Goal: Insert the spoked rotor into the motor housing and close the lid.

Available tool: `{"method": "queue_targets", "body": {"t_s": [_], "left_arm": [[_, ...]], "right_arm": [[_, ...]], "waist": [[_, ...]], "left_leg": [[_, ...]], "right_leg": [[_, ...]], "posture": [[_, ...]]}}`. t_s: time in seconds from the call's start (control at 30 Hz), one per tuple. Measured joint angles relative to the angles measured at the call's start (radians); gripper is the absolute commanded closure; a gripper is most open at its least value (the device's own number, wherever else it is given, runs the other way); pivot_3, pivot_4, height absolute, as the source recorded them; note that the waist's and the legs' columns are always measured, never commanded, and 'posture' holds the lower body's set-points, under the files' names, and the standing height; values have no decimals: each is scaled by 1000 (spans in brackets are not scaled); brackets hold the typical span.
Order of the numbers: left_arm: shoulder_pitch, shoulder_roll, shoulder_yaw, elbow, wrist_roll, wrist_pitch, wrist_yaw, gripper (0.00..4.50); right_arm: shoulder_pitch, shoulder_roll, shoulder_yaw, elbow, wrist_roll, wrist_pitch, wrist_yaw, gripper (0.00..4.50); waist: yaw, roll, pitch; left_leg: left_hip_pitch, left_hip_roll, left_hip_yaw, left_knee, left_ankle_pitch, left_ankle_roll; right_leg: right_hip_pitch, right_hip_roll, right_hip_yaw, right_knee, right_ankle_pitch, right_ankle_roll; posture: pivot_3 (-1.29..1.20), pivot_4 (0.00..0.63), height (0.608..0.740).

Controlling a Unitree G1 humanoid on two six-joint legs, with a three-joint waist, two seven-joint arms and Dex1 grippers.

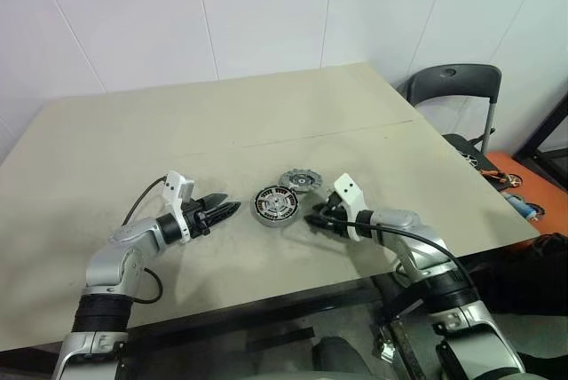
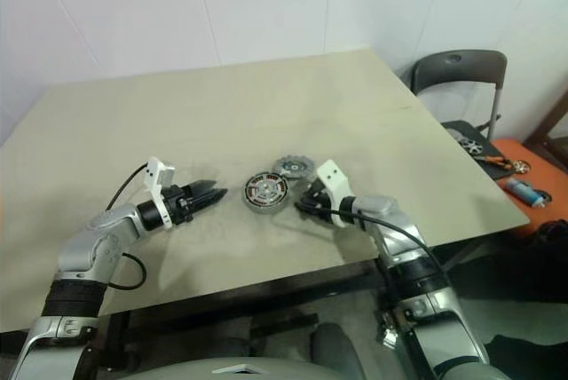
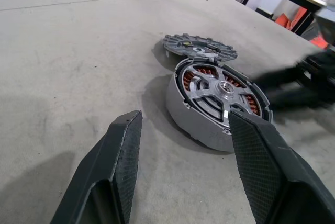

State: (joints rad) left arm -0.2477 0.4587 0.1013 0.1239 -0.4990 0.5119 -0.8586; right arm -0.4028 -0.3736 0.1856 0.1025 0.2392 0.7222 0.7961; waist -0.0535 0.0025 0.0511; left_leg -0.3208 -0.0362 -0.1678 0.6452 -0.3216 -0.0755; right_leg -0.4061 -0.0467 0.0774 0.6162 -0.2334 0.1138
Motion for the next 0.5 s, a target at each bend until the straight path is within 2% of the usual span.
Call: {"method": "queue_targets", "body": {"t_s": [0.07, 0.2, 0.37, 0.5], "left_arm": [[0, 0, 0, 0, 1, 0, 2, 1712], [-1, -1, -2, 0, 3, 0, 8, 1712], [-1, 1, -2, -2, 4, 0, 11, 1712], [0, 2, -2, -2, 7, 1, 12, 1712]], "right_arm": [[-13, 32, -60, 22, 70, 97, -3, 2599], [-104, 120, -276, 170, 207, 256, -95, 2599], [-194, 174, -502, 320, 292, 283, -270, 2599], [-201, 186, -573, 364, 317, 280, -336, 2599]], "waist": [[2, 0, 0], [11, 0, 0], [14, 1, 0], [11, 1, 1]], "left_leg": [[1, 0, 0, 1, 0, 0], [0, 0, 0, 1, 0, 0], [-1, 0, 0, 0, 0, 0], [-1, 0, 0, -1, 0, 0]], "right_leg": [[1, 0, 0, 0, 0, 0], [0, 0, 0, 1, 1, -1], [0, 0, 0, 0, 1, -1], [-2, 0, 0, -1, 1, -1]], "posture": [[0, 0, 740], [0, 0, 740], [0, 0, 740], [0, 0, 740]]}}
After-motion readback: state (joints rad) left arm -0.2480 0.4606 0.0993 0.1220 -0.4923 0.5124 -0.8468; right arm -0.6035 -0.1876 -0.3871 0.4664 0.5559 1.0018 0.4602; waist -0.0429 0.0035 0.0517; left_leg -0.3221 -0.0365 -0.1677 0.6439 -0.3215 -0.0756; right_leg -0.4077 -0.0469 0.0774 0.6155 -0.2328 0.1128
